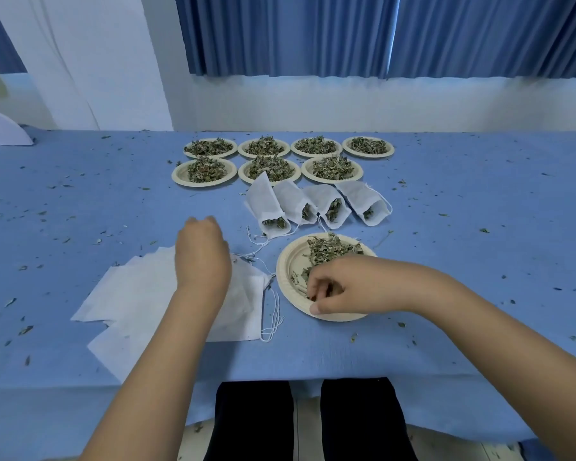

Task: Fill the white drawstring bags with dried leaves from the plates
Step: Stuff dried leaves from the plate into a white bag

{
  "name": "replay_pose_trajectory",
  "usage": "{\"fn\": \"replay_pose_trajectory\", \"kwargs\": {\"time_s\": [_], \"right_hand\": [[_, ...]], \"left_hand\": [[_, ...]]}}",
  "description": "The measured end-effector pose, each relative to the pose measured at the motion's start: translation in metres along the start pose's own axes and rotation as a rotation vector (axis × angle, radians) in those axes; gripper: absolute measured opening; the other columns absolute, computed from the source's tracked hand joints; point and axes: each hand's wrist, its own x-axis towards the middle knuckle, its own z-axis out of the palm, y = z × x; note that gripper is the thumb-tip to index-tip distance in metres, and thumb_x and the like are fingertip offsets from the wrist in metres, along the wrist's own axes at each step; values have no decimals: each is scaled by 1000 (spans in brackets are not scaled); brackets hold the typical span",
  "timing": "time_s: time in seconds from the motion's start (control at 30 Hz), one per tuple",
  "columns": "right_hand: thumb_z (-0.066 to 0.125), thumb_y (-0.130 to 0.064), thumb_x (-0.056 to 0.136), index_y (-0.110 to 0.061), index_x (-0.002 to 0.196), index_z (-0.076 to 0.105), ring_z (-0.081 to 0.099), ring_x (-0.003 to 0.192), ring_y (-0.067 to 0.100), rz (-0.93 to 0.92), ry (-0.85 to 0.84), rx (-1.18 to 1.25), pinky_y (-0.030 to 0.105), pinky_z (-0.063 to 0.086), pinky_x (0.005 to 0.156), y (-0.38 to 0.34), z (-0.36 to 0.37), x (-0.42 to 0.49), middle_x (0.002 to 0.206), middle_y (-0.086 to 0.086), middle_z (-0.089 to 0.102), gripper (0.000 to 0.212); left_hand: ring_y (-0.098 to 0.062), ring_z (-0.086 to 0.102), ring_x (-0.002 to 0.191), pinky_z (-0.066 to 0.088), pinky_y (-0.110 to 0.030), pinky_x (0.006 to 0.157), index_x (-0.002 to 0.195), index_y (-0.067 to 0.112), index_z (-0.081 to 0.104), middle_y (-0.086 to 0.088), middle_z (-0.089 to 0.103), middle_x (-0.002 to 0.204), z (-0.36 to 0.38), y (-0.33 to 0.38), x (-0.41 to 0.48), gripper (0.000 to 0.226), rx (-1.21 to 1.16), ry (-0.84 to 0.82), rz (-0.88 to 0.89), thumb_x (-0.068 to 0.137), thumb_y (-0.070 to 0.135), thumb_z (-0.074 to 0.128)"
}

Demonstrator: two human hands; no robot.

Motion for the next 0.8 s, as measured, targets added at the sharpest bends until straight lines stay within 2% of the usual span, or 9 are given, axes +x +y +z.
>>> {"fn": "replay_pose_trajectory", "kwargs": {"time_s": [0.07,0.13,0.2,0.3,0.4,0.5,0.57,0.67,0.8], "right_hand": [[64,-35,90,-21,99,67,65,83,8,-70,12,191,23,51,75,-2,-12,-1,92,-9,70,17],[67,-28,90,-18,94,69,68,79,8,-146,103,371,22,54,74,-2,-26,4,88,-3,73,11],[69,-23,88,-14,90,68,68,72,8,-172,276,525,19,52,68,2,-37,15,82,1,74,9],[73,-23,84,-12,85,65,63,64,9,-129,483,609,20,48,59,11,-40,34,72,0,70,14],[76,-18,80,-12,79,64,56,65,11,-113,577,581,32,49,66,22,-31,50,70,0,64,14],[76,-13,80,-17,75,62,51,62,7,-111,666,594,23,47,64,34,-27,61,68,-4,59,16],[76,-10,80,-18,75,61,50,59,2,-113,719,587,17,45,62,41,-26,68,67,-9,59,18],[74,-6,81,-15,76,60,50,54,-2,-165,784,570,12,40,57,48,-23,77,62,-16,57,17],[70,-6,85,-3,82,61,57,61,15,-161,895,587,29,49,59,60,-18,86,73,3,63,10]], "left_hand": [[-29,57,76,37,-28,63,91,-3,66,-15,59,86,-4,17,0,17,-194,68,117,88,-6,49],[-5,55,61,37,-12,55,83,4,66,2,56,66,-10,39,-1,14,-398,39,182,87,-2,54],[3,56,59,38,-4,56,79,11,66,9,58,63,-11,57,2,13,-546,-36,175,87,4,59],[-8,65,63,51,-16,64,76,14,71,2,68,64,-2,71,10,13,-804,-227,42,87,10,65],[-3,63,56,52,-15,60,72,13,72,5,67,58,10,75,14,17,-1006,-348,-52,87,9,67],[-10,59,63,53,-17,65,75,5,70,-2,63,65,20,75,19,15,-1205,-460,-113,90,6,64],[-13,54,65,52,-17,66,78,3,67,-4,58,68,27,76,22,14,-1283,-501,-99,91,7,63],[-12,58,72,53,-22,74,81,7,70,1,64,70,38,80,27,13,-1274,-485,-1,91,9,63],[-11,56,70,50,-21,71,82,5,70,-2,63,72,51,81,35,11,-1321,-533,94,87,14,66]]}}
